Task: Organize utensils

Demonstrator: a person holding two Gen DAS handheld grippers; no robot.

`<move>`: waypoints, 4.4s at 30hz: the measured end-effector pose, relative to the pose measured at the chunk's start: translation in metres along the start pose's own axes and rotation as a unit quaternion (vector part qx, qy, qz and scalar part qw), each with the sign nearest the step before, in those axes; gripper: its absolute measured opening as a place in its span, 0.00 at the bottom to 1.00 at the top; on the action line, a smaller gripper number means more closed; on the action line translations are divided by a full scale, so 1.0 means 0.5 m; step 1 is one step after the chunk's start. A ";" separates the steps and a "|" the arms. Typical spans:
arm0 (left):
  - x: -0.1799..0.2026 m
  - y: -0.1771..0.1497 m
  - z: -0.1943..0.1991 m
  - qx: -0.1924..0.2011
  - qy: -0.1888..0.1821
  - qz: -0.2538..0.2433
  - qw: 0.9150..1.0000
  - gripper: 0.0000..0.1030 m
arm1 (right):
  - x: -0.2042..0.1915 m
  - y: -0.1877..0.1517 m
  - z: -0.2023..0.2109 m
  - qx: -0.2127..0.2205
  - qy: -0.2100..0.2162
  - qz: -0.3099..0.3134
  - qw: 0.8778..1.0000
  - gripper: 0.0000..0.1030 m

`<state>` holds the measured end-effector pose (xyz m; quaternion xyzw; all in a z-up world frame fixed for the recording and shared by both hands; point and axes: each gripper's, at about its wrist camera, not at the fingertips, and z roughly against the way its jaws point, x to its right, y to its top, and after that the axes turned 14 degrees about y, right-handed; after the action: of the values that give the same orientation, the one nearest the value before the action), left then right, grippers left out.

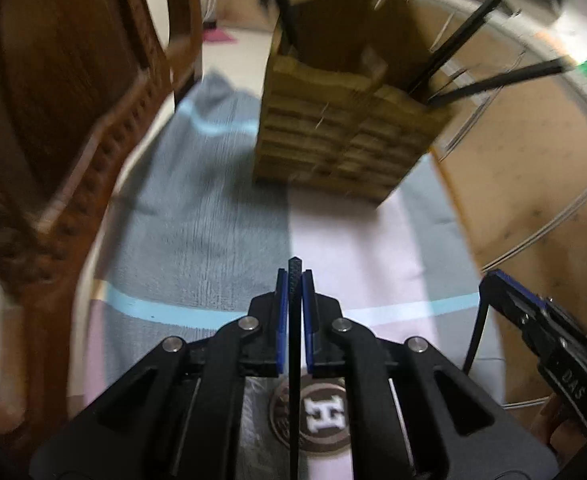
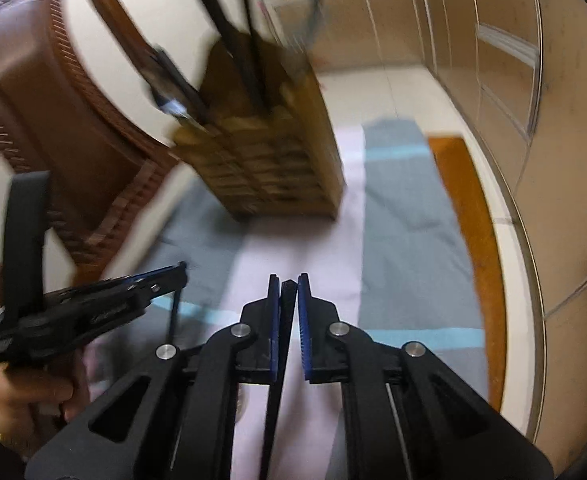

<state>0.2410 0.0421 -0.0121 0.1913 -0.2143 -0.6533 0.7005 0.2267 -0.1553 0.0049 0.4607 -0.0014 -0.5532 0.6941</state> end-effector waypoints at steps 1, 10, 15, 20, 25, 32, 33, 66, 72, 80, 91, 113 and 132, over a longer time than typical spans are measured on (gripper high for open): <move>-0.002 -0.004 0.031 0.016 -0.005 -0.005 1.000 0.06 | -0.012 -0.003 0.018 0.009 0.003 0.007 1.000 0.08; -0.017 -0.020 0.209 0.115 -0.071 -0.019 0.991 0.06 | -0.113 -0.020 0.190 0.099 0.018 0.045 0.994 0.07; -0.044 -0.015 0.229 0.132 -0.094 0.000 0.987 0.06 | -0.185 0.037 0.237 0.126 0.028 0.073 0.989 0.07; -0.079 -0.002 0.258 0.158 -0.111 0.019 0.981 0.06 | -0.255 0.143 0.265 0.161 0.023 0.107 0.981 0.07; -0.105 0.009 0.265 0.178 -0.117 0.035 0.976 0.06 | -0.303 0.289 0.272 0.200 0.006 0.133 0.971 0.07; -0.120 0.020 0.262 0.191 -0.122 0.047 0.973 0.06 | -0.305 0.431 0.221 0.215 -0.041 0.145 0.965 0.07; -0.121 0.021 0.261 0.193 -0.122 0.048 0.973 0.06 | -0.293 0.445 0.207 0.215 -0.046 0.142 0.965 0.07; -0.067 0.324 0.376 0.333 -0.050 0.094 0.937 0.06 | 0.085 -0.014 0.251 0.229 -0.066 -0.040 0.970 0.91; -0.055 0.373 0.263 0.298 -0.036 0.106 0.948 0.06 | 0.086 -0.017 0.241 0.216 -0.054 -0.034 0.974 0.91; -0.034 0.234 0.154 0.249 -0.008 0.031 0.968 0.87 | 0.050 -0.018 0.204 0.188 -0.055 -0.003 0.981 0.91; -0.010 -0.044 0.225 0.202 0.035 0.016 0.979 0.96 | -0.096 -0.036 0.208 0.203 -0.096 0.083 0.971 0.97; 0.047 -0.071 0.296 0.222 0.078 -0.019 0.972 0.96 | -0.149 -0.045 0.248 0.195 -0.165 0.082 0.963 0.97; 0.029 -0.084 0.299 0.240 0.067 -0.008 0.968 0.96 | -0.137 -0.043 0.259 0.201 -0.182 0.082 0.959 0.97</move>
<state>0.1246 0.0265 0.0905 0.3993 -0.3159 -0.5741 0.6412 0.1173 -0.1848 0.1003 0.4808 -0.2766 -0.5573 0.6179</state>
